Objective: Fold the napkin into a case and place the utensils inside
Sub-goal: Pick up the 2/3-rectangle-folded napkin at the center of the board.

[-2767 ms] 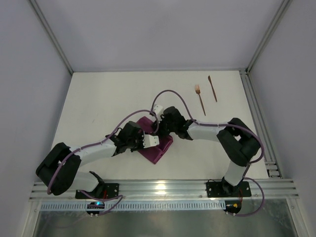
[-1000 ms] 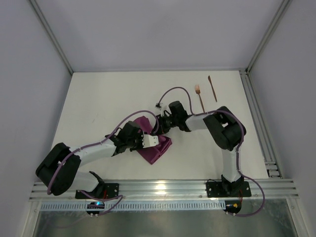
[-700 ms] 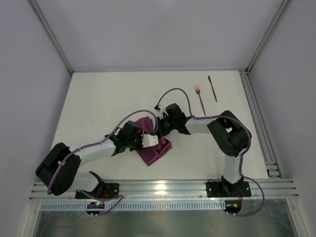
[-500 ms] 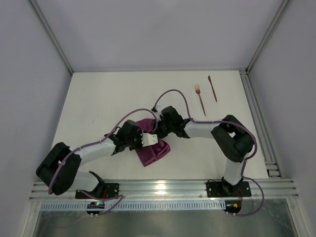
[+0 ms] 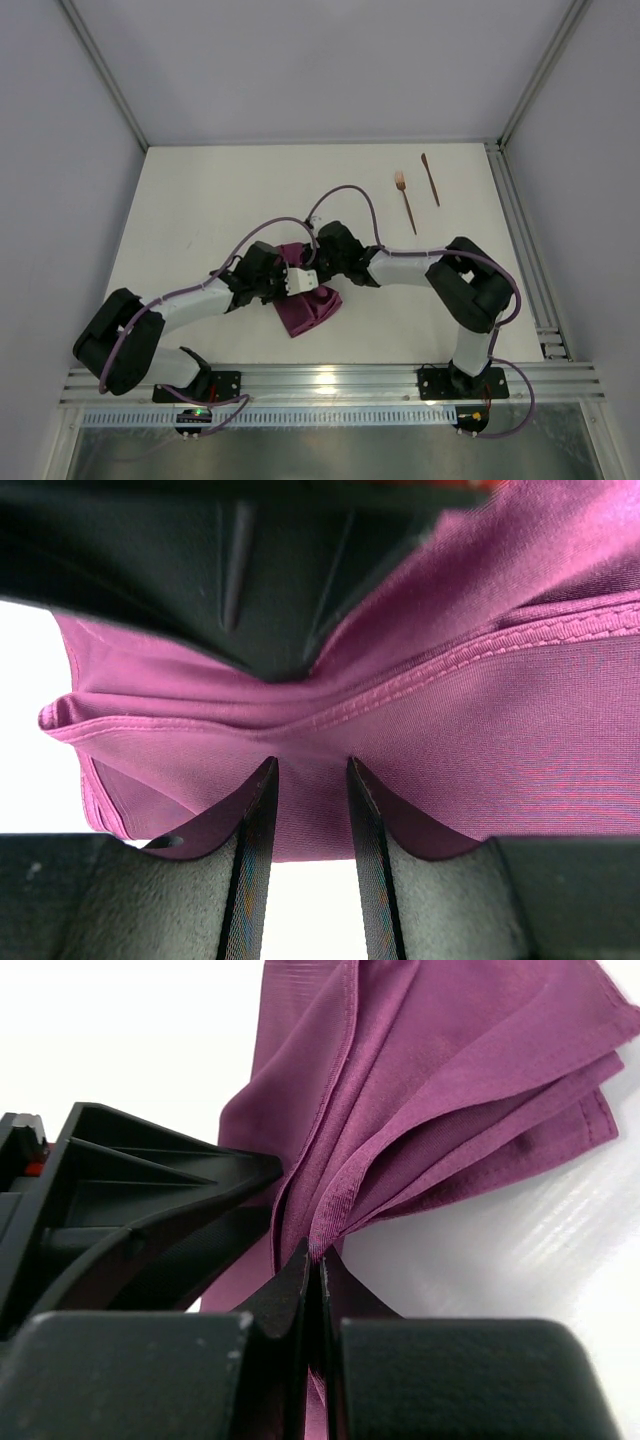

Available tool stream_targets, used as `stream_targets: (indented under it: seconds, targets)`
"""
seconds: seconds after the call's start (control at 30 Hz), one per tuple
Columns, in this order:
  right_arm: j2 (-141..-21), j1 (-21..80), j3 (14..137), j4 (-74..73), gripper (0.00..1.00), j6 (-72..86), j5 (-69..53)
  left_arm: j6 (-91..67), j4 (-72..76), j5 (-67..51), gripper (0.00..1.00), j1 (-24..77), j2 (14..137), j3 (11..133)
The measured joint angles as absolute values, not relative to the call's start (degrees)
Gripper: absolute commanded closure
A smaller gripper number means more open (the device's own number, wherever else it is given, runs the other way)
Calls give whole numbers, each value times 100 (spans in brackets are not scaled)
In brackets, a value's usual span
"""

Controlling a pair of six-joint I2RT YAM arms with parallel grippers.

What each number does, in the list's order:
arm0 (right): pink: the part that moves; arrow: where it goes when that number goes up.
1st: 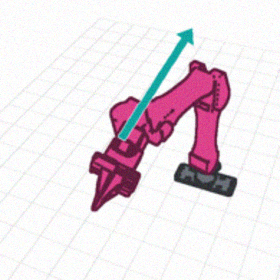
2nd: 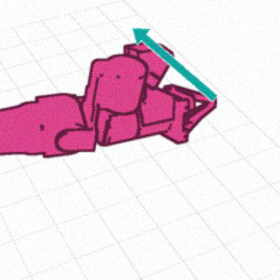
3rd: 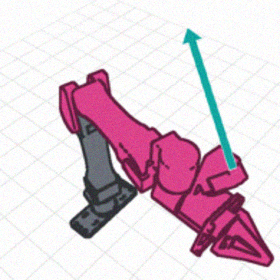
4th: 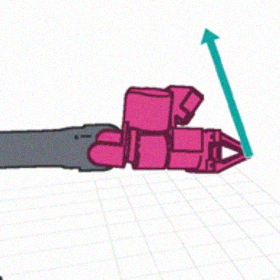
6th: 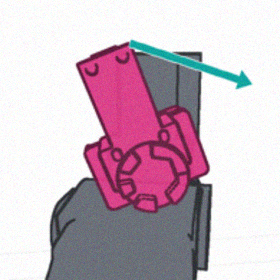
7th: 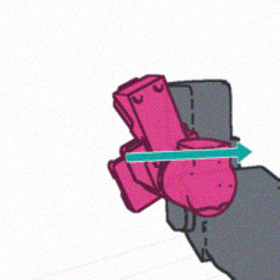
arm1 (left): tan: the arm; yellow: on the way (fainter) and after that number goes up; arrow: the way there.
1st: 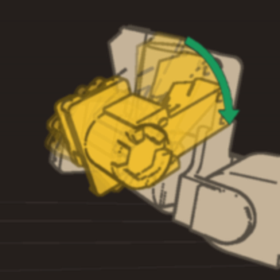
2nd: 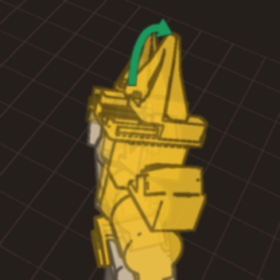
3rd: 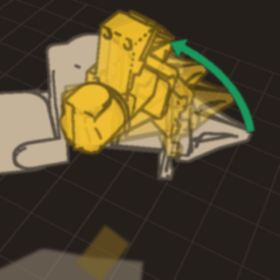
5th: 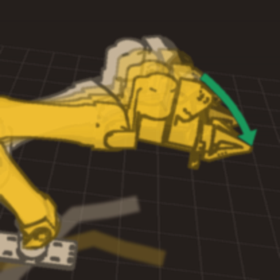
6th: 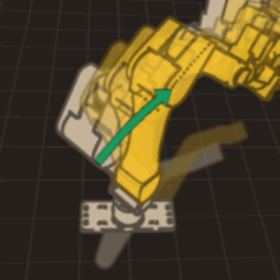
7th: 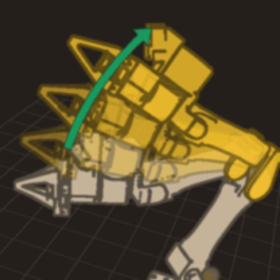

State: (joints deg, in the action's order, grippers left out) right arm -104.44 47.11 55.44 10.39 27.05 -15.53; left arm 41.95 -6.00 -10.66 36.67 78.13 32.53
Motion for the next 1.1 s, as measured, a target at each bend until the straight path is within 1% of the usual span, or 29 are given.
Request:
stream_targets:
  seconds: [0.27,0.4,0.57,0.73,0.83,1.1]
  targets:
    - [-10259,4915,5323,1278,96,2936,-1146,4099,-609,-1227,64,3594,7813,3253]
    - [-10042,4783,5028,1315,96,3020,-1000,4088,-622,-1310,63,3573,7811,3253]
    - [-9977,4665,5033,1059,96,2808,-611,4064,-692,-1356,62,3548,7782,3262]
    - [-9979,4676,5037,816,96,2593,-355,3935,-993,-1439,56,3527,7771,3389]
    - [-9981,4681,5048,755,96,2508,-268,3848,-1271,-1529,54,3505,7644,3479]
    - [-10077,4678,5253,620,96,2252,38,3577,-1776,-1828,53,3260,7170,3872]
